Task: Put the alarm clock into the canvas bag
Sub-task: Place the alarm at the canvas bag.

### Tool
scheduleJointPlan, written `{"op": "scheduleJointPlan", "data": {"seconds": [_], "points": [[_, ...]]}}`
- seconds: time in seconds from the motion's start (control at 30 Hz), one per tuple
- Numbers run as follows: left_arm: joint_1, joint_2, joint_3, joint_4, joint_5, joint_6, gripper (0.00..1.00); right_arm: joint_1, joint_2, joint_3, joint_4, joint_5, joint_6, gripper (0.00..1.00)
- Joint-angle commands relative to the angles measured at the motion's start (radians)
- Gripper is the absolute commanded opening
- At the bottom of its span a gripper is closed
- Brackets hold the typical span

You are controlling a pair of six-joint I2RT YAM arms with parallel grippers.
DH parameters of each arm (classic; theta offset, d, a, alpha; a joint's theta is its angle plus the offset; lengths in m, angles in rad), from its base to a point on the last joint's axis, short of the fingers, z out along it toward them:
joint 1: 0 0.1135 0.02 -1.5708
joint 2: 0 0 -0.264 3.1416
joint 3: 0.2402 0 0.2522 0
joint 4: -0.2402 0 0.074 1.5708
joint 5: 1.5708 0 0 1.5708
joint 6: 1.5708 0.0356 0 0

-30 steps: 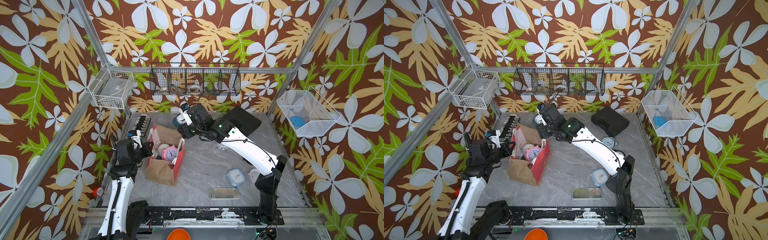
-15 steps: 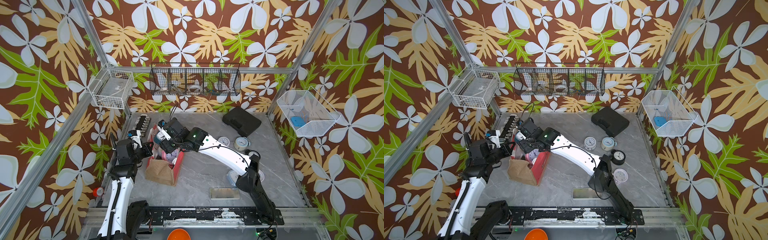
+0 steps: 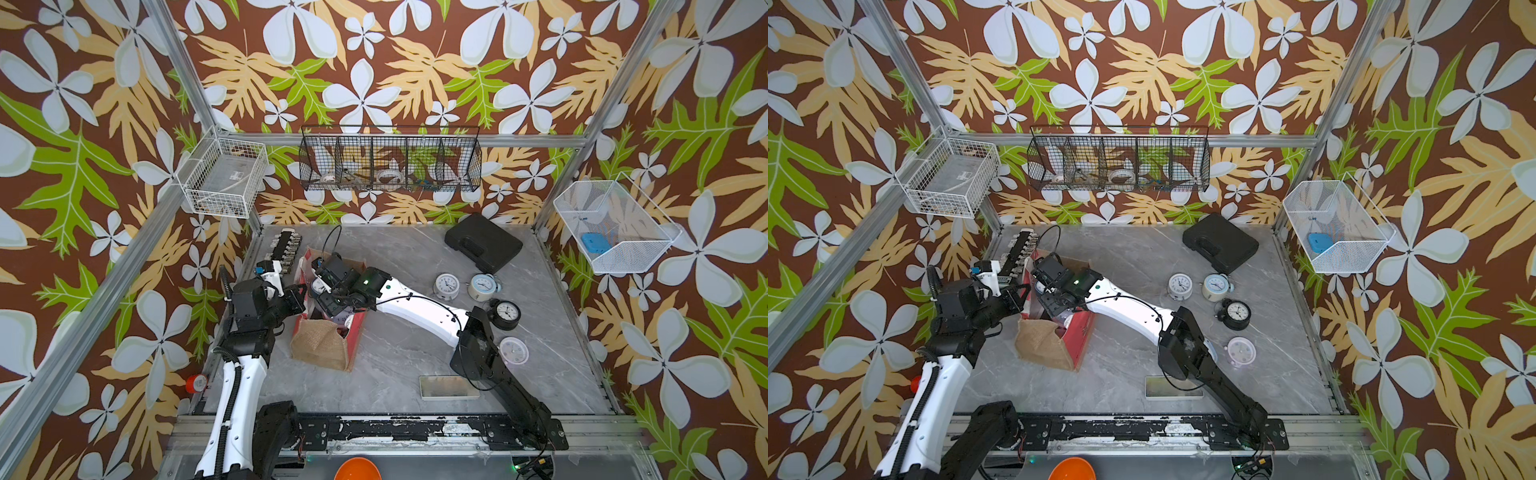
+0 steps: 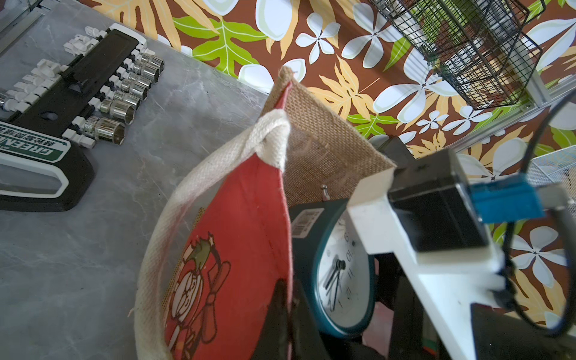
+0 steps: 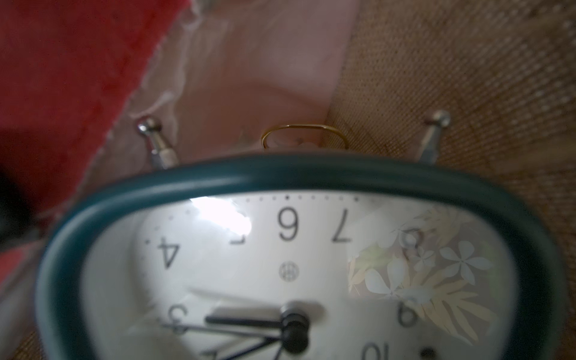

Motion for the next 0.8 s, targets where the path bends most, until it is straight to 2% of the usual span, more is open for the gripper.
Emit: {"op": "scheduleJointPlan", "data": {"seconds": [0.0,0.23,0.53,0.77], "points": [[0.001,-0.002,0.000,0.036,0.024,-0.006,0.00,-0.002,0.048,-0.009,-0.020,-0.003,0.018,0.58],[0.001,-0.005,0.000,0.037,0.022,-0.006,0.00,0.002,0.064,-0.007,-0.040,-0.012,0.023,0.57],[0.000,0.010,0.008,0.038,0.014,-0.003,0.00,0.030,-0.163,-0.098,-0.029,-0.010,-0.021,0.57],[0.000,0.052,0.036,0.046,0.087,0.006,0.00,0.039,-0.195,-0.111,-0.104,-0.114,-0.099,0.57]]}}
